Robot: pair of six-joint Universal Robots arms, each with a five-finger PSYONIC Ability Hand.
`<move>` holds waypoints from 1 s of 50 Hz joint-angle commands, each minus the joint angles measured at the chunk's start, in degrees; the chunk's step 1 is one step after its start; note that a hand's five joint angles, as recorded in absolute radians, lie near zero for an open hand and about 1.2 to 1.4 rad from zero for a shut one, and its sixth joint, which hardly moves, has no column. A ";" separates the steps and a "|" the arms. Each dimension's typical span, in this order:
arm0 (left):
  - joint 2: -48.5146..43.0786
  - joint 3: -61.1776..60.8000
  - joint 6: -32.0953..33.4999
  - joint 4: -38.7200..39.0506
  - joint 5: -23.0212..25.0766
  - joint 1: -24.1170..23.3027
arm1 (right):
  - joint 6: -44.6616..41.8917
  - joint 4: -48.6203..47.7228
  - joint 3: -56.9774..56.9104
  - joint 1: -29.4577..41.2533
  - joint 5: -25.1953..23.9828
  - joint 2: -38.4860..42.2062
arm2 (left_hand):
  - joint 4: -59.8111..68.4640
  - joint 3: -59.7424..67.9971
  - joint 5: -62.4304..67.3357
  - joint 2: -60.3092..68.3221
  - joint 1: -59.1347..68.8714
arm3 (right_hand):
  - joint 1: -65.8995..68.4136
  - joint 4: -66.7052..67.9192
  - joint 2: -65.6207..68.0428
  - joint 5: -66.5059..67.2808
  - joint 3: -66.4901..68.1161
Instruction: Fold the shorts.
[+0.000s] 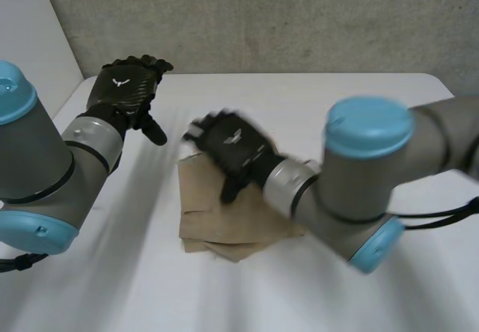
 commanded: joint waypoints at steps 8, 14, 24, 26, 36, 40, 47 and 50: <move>-11.15 5.58 0.21 -9.59 2.22 -9.71 | 6.68 12.21 -5.43 -6.60 8.10 4.40 | -1.39 -1.99 -2.17 -1.19 -1.85 | -1.73 -3.41 -2.50 -3.89 -1.94; -18.08 6.99 0.47 -15.31 -3.66 -9.71 | 6.33 18.46 -10.44 -6.77 8.54 11.61 | -1.39 -1.99 -2.17 -1.19 -1.85 | -1.73 -3.41 -2.50 -3.89 -1.94; -22.15 8.57 1.61 -16.55 -4.64 -9.27 | -0.70 19.69 -10.27 -7.21 10.73 13.56 | -1.72 -2.33 -2.51 -1.52 -2.18 | -1.73 -3.41 -2.50 -3.89 -1.94; -21.53 8.83 1.61 -16.55 -4.64 -9.62 | -1.05 19.96 -10.09 -7.30 10.73 13.03 | -1.72 -2.33 -2.51 -1.52 -2.18 | -1.73 -3.41 -2.50 -3.89 -1.94; -4.06 9.89 1.61 -15.93 -4.72 -9.71 | 7.18 13.82 -6.85 -8.26 16.68 -6.10 | -1.94 -2.54 -2.72 -1.74 -2.40 | -1.73 -3.41 -2.50 -3.89 -1.94; 5.43 11.46 1.26 -16.28 -4.99 -6.91 | 10.28 13.01 -5.70 -10.72 22.67 -13.15 | -1.94 -2.54 -2.72 -1.74 -2.40 | -1.73 -3.41 -2.50 -3.89 -1.94; 11.34 11.82 -1.81 -22.60 -4.90 -0.66 | 10.11 15.91 -0.70 -14.59 27.96 -20.10 | -1.94 -2.54 -2.72 -1.74 -2.40 | -1.73 -3.41 -2.50 -3.89 -1.94; 12.13 11.65 -4.80 -26.56 -4.38 0.22 | 10.11 16.70 0.89 -15.12 27.61 -21.51 | -1.94 -2.54 -2.72 -1.74 -2.40 | -1.73 -3.41 -2.50 -3.89 -1.94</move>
